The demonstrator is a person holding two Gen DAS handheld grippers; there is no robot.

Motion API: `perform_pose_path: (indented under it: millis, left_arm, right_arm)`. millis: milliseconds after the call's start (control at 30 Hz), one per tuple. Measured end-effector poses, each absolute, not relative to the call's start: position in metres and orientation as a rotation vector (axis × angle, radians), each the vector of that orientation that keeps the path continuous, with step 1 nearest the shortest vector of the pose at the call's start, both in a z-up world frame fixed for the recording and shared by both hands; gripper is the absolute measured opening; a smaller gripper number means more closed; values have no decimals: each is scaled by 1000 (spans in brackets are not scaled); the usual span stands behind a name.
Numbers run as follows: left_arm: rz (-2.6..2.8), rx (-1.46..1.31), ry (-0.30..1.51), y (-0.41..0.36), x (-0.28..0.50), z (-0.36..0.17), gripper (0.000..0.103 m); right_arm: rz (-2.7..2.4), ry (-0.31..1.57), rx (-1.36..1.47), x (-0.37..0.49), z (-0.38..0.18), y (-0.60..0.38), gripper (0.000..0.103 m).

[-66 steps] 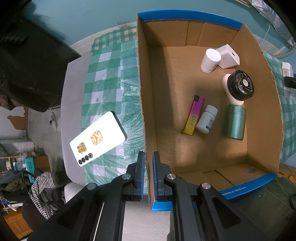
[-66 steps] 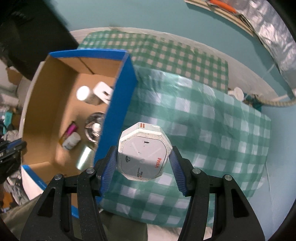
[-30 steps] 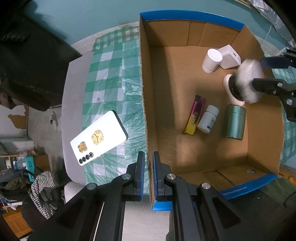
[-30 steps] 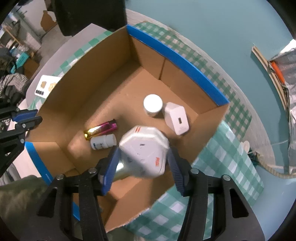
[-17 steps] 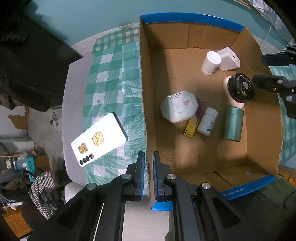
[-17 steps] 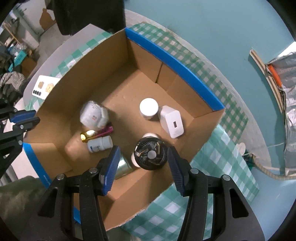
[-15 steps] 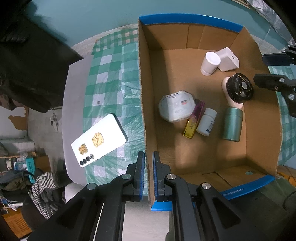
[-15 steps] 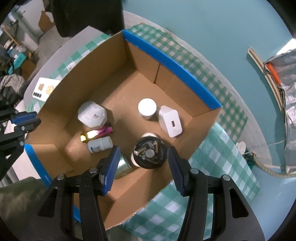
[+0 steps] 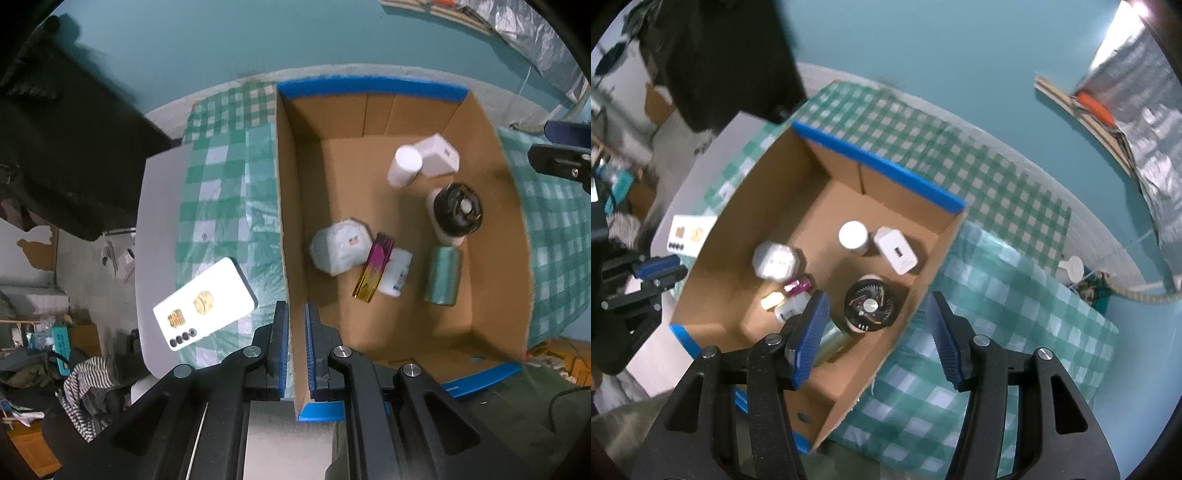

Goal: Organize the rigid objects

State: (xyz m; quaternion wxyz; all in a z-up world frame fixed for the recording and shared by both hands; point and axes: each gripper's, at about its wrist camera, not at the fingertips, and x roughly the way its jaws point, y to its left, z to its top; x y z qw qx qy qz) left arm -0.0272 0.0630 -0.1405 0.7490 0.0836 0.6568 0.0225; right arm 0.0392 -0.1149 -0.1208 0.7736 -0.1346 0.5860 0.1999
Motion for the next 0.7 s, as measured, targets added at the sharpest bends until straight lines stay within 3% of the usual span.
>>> perform_pose_path:
  millis: [133, 300, 433, 700]
  left_arm:
    - [59, 181, 1383, 61, -23, -120, 32]
    - [61, 188, 1293, 54, -19, -89, 49]
    - [55, 193, 1207, 45, -18, -63, 73]
    - [29, 203, 1059, 28, -17, -25, 85]
  right_arm:
    - [386, 1238, -234, 39, -104, -130, 61]
    - [316, 1195, -146, 36, -83, -150, 62]
    - [274, 1151, -104, 31, -67, -164, 65]
    - [211, 1044, -55, 17, -42, -185, 65]
